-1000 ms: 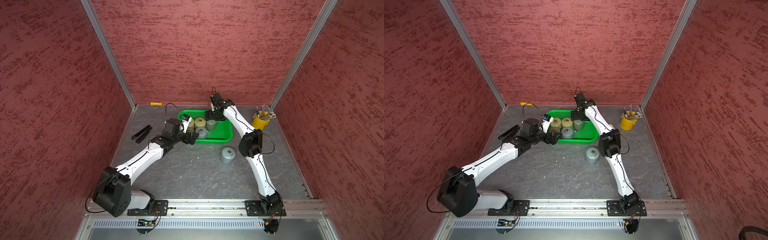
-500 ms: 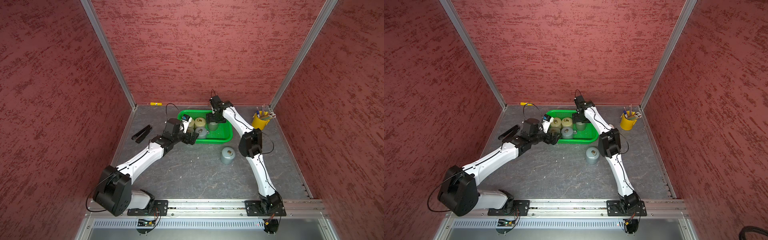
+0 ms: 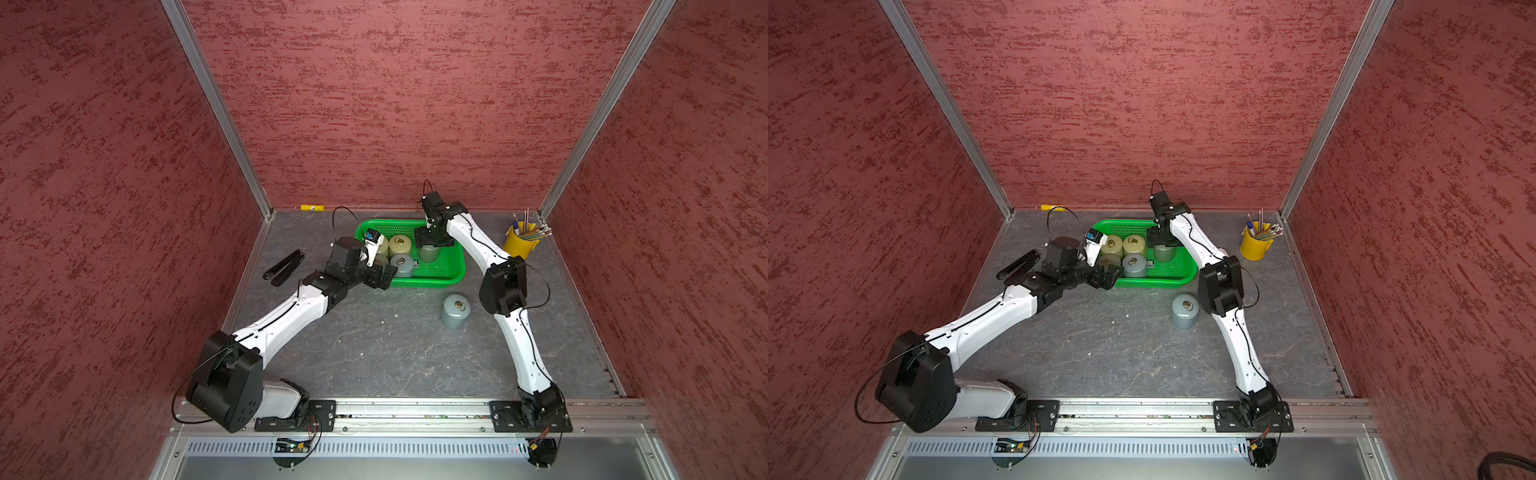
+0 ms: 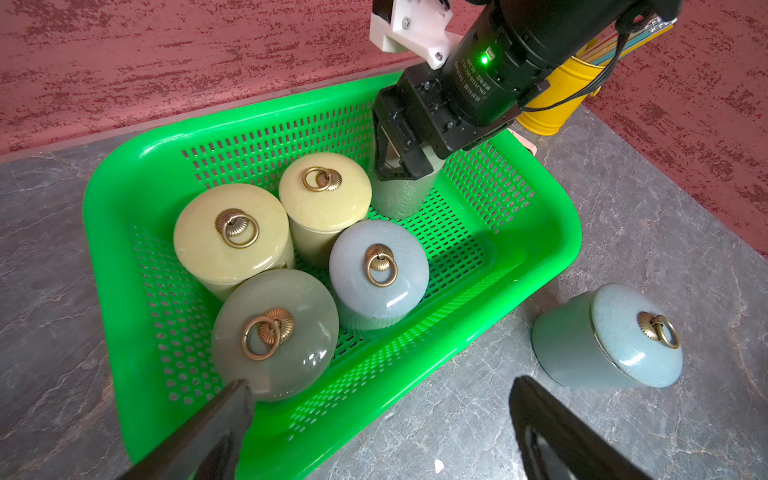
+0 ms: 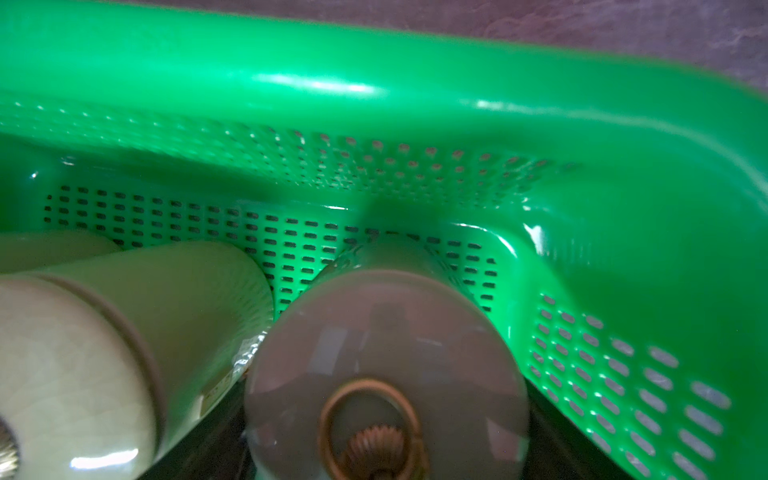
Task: Take the tea canister out of the basket
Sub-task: Pick up the tea canister from the basket.
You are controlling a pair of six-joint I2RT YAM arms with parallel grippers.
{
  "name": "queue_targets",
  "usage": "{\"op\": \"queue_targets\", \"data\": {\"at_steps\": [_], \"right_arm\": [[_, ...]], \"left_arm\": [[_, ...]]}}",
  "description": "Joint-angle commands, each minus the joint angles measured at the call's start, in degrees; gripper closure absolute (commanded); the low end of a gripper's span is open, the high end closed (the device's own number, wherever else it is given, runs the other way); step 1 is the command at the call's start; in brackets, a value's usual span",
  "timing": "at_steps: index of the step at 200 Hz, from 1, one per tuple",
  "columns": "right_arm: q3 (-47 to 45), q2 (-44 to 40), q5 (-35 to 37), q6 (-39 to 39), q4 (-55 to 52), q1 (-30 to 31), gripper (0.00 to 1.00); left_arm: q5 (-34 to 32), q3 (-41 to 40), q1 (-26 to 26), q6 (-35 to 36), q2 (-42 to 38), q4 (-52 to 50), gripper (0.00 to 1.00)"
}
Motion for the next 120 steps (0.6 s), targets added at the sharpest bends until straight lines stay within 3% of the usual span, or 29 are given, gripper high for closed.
{"op": "queue_targets", "data": {"at_steps": [1,48,67,103,120], "right_arm": [[1.11,-0.60,2.39,-0.92,-0.55,-0.15,0.23],[-0.53,-2.13,2.74,-1.38,-0.97,0.24,0.39],[-4.35,-5.02,2.22,-1.51,1.20,0.64,0.49],[-12.10,-12.19,0.39,-1.47,4.72,1.08,0.57],[-15.21,-15.09,0.27,-1.67,5.67,1.34,0.68]], "left_arm": [[-0.13,1.67,-0.35,0.56,-0.63,-0.45,0.00],[-0.09,2.42,-0.57,0.55,-0.63,-1.07,0.00],[-0.14,2.66,-0.65,0.49,-0.72,-1.24,0.00],[-0.16,3.19,-0.83,0.54,-0.72,-1.59,0.00],[-0.15,3.44,-1.00,0.53,-0.71,-1.75,0.00]]}}
